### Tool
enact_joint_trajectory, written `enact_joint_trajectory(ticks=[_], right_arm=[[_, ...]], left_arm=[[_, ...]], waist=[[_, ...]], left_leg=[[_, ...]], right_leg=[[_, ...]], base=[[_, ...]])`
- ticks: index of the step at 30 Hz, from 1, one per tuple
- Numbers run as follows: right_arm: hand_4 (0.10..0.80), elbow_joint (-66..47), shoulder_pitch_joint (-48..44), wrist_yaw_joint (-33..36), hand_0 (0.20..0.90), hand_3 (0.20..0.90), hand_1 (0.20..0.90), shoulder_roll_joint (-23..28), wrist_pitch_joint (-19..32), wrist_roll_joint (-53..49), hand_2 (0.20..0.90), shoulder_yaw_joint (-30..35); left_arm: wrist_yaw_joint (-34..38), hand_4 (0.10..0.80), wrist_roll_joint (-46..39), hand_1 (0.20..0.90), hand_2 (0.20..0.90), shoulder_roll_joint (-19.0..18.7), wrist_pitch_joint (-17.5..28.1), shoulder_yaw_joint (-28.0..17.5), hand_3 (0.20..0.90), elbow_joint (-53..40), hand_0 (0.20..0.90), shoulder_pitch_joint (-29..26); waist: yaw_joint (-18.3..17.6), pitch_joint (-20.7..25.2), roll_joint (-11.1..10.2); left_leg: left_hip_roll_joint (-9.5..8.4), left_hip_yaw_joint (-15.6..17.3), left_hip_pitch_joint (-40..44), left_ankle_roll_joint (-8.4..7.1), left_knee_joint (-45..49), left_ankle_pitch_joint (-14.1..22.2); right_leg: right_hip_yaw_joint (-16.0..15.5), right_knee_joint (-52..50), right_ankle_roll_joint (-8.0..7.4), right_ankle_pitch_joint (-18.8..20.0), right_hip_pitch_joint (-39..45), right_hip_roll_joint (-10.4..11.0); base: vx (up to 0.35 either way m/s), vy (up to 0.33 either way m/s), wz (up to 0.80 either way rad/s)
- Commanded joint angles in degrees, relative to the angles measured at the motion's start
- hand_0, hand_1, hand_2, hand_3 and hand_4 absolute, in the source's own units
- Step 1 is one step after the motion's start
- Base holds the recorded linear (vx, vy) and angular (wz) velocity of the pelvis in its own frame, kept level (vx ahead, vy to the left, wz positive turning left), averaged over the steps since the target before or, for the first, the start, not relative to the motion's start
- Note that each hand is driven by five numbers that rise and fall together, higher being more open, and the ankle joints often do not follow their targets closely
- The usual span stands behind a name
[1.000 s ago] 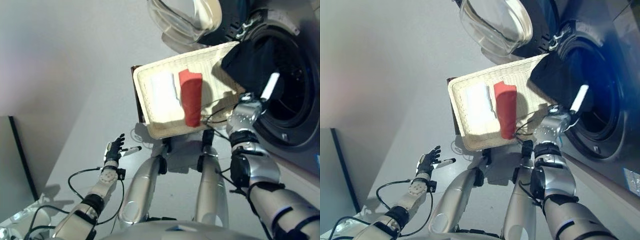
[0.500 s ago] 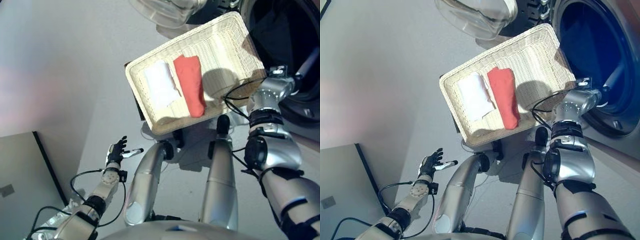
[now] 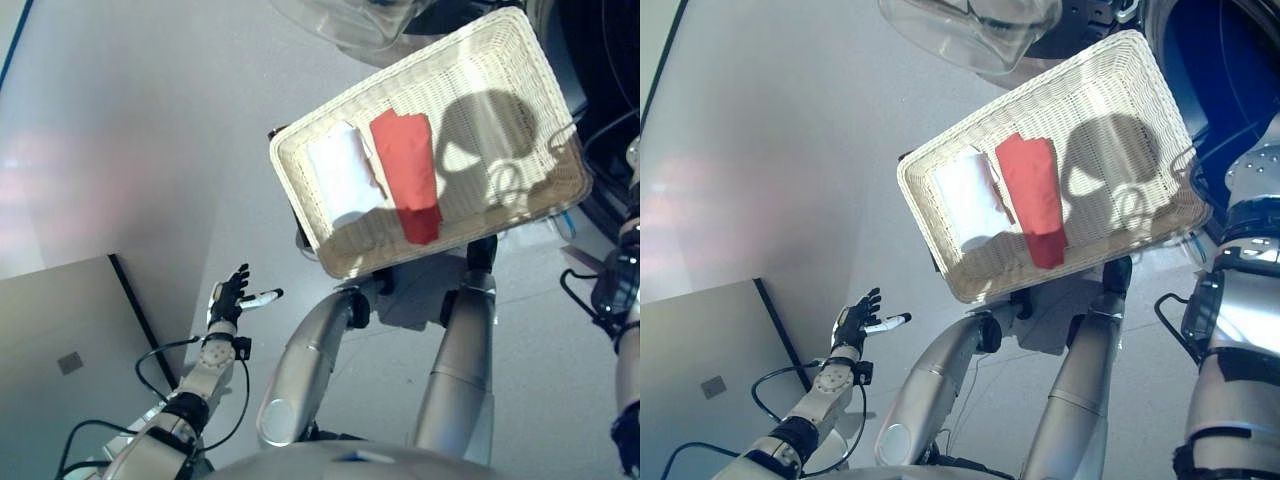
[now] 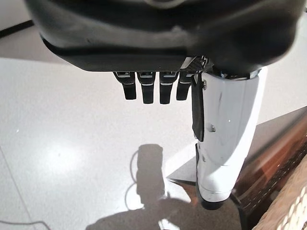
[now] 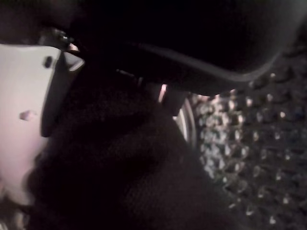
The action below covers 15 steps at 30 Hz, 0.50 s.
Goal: Pick up the clothes and place them into the washing machine
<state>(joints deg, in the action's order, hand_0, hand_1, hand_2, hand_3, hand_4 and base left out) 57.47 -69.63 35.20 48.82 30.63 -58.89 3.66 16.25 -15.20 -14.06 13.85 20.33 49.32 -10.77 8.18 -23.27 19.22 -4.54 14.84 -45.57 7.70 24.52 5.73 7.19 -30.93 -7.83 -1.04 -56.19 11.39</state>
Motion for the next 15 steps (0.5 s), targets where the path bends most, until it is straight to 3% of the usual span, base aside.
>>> enact_joint_trajectory(ticks=[1, 10, 15], right_arm=[[0.8, -7.7, -10.6, -0.9, 0.9, 0.9, 0.9, 12.7, 4.1, 3.7, 0.9, -6.1], [0.8, -1.3, -5.4, -4.0, 0.9, 0.9, 0.9, 3.9, 1.7, -0.4, 0.9, -2.3], [0.8, 1.6, -1.7, -5.7, 0.9, 0.9, 0.9, -1.0, 0.0, -1.4, 0.9, -0.6]], left_arm=[[2.0, 0.8, -0.5, 0.9, 0.9, -4.1, 1.0, -1.3, 0.9, 1.0, 0.9, 6.0], [0.4, 0.8, -2.8, 0.9, 0.9, -1.8, 0.4, 0.9, 0.9, 3.2, 0.9, 4.9], [0.4, 0.8, -2.6, 0.9, 0.9, -1.1, -0.3, 1.1, 0.9, 5.2, 0.9, 4.6]], waist=[[-1.5, 8.2, 1.8], [-0.6, 8.2, 3.8], [-0.7, 7.9, 3.8]], left_leg=[[0.34, -3.5, 2.8, -6.67, -2.9, 0.0], [-0.39, -4.6, 4.8, -7.33, -8.4, -3.3], [-0.63, -5.3, 6.0, -7.88, -10.4, -4.8]], right_leg=[[-4.4, 1.0, 3.0, -1.4, 4.1, -3.1], [-5.3, 5.7, 2.87, 0.9, 6.3, -3.0], [-6.0, 7.7, 3.0, 1.9, 8.3, -3.0]], base=[[0.019, -0.002, 0.05], [-0.001, -0.002, 0.02], [-0.017, -0.019, 0.08]])
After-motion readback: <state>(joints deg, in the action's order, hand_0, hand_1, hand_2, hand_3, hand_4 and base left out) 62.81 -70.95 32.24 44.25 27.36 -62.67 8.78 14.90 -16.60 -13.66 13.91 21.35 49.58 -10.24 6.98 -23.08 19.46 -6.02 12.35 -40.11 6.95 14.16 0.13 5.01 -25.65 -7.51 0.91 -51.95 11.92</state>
